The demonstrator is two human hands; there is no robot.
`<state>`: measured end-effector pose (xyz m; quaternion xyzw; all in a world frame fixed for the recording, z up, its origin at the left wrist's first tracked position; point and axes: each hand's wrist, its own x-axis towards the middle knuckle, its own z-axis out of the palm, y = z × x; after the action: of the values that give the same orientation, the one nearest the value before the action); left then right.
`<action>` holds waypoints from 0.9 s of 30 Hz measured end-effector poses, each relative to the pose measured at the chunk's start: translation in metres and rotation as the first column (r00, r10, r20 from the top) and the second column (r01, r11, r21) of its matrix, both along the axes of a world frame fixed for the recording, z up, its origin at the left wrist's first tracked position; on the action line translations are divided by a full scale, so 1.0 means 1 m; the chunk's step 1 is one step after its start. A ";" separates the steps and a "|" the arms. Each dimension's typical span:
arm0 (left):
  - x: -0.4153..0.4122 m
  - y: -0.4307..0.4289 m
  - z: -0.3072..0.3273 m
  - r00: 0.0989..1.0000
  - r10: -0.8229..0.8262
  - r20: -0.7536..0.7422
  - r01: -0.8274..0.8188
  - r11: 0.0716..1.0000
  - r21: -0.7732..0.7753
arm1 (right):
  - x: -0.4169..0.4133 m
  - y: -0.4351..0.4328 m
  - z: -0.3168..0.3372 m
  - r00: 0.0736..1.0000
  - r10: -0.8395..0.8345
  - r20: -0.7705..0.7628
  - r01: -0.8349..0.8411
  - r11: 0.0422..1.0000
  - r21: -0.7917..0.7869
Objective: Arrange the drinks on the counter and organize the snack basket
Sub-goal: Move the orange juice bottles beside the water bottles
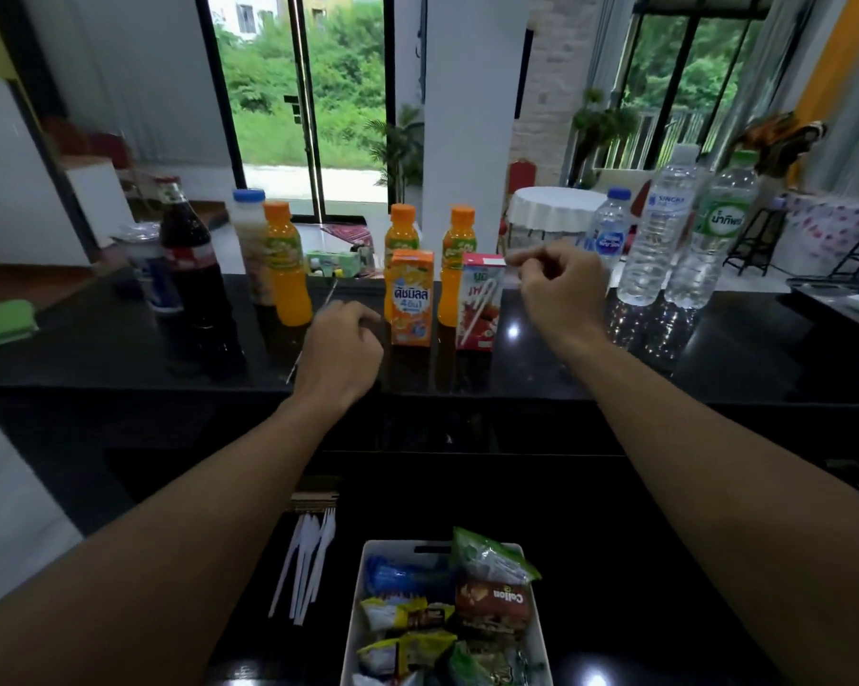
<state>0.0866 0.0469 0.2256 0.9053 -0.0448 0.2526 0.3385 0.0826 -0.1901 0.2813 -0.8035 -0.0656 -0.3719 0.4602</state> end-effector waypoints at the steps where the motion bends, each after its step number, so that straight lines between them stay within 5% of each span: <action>1: 0.007 0.005 0.008 1.000 0.007 0.015 -0.007 1.000 -0.017 | 0.005 0.005 0.009 1.000 -0.004 0.019 0.004 1.000 -0.018; 5: 0.035 0.006 0.045 0.999 -0.017 0.049 0.021 0.996 -0.083 | 0.031 0.021 0.038 0.999 -0.021 0.029 0.024 0.993 -0.112; 14: 0.088 -0.023 0.105 0.986 -0.155 -0.065 0.138 0.969 -0.205 | 0.090 0.035 0.053 0.936 -0.125 -0.328 0.022 0.954 -0.299; 20: 0.111 -0.035 0.112 0.971 -0.061 -0.232 0.064 0.998 0.005 | 0.106 0.030 0.049 0.925 -0.113 -0.364 -0.035 0.926 -0.376; 27: 0.118 -0.042 0.110 0.983 -0.034 -0.180 0.037 0.999 0.010 | 0.099 0.001 0.051 0.957 -0.134 -0.256 0.026 0.923 -0.385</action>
<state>0.2044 0.0050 0.3360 0.9257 -0.0320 0.1636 0.3397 0.1814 -0.1889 0.3320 -0.9230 -0.0374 -0.2547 0.2858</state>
